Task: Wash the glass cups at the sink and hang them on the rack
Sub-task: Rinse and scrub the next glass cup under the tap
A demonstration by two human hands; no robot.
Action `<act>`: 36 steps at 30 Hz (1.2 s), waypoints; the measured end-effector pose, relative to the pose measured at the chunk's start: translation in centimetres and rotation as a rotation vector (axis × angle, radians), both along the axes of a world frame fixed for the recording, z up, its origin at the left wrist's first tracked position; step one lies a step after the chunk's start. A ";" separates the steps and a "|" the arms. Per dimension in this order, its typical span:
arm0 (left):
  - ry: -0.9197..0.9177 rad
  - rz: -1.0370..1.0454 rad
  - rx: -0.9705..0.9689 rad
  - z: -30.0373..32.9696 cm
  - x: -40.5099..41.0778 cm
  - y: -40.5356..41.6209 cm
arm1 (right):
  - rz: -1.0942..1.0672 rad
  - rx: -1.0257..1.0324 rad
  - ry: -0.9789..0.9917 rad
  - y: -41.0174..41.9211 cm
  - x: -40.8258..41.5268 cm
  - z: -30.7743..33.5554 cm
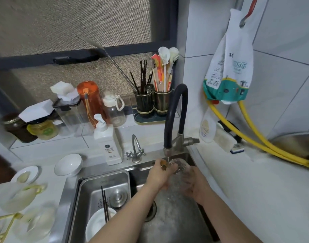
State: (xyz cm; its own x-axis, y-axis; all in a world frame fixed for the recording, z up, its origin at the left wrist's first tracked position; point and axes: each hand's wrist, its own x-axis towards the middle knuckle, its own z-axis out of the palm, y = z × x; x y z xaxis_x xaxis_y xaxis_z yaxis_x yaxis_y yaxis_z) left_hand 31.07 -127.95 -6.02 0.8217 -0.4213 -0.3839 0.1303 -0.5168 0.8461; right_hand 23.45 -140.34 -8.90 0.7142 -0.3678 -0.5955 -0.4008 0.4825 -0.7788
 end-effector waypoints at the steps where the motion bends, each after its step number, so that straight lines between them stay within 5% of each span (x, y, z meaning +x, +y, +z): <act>1: -0.018 -0.010 0.011 0.1 -0.2 -0.1 | -0.019 0.045 0.007 0.0 0.0 -0.2; 7: -0.457 -0.231 0.391 0.4 -1.3 -1.6 | -0.016 0.157 -0.104 0.4 -0.4 -1.6; 12: -0.551 -0.221 0.434 0.1 -0.6 -0.7 | -0.017 0.030 -0.298 0.7 -0.3 -1.5; 16: -0.416 -0.016 0.296 -0.3 -0.3 0.8 | 0.151 -0.163 -0.401 0.8 0.6 -0.9; 21: 0.016 0.151 -0.041 -1.5 1.0 3.3 | 0.197 -0.271 -0.405 1.3 1.3 -0.7; 24: 0.268 0.196 -0.275 -1.9 1.2 4.8 | 0.296 -0.360 -0.404 1.7 1.4 0.0; 27: 0.305 0.135 -0.309 -2.8 1.2 6.2 | 0.361 -0.487 -0.374 1.8 1.5 -0.4; 31: 0.056 -0.060 -0.090 -3.1 1.0 6.6 | 0.382 -0.588 -0.385 2.1 1.3 -1.2; 36: -0.391 -0.206 0.225 -2.2 0.8 5.8 | 0.386 -0.442 -0.311 2.0 1.1 -3.0</act>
State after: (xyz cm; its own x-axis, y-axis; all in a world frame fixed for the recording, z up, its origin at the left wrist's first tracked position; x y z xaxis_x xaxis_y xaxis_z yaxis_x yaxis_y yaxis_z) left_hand 31.86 -122.20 -8.20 0.8305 -0.5325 -0.1637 -0.2988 -0.6738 0.6758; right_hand 24.57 -138.33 -11.95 0.9581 -0.2131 -0.1915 -0.2050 -0.0426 -0.9778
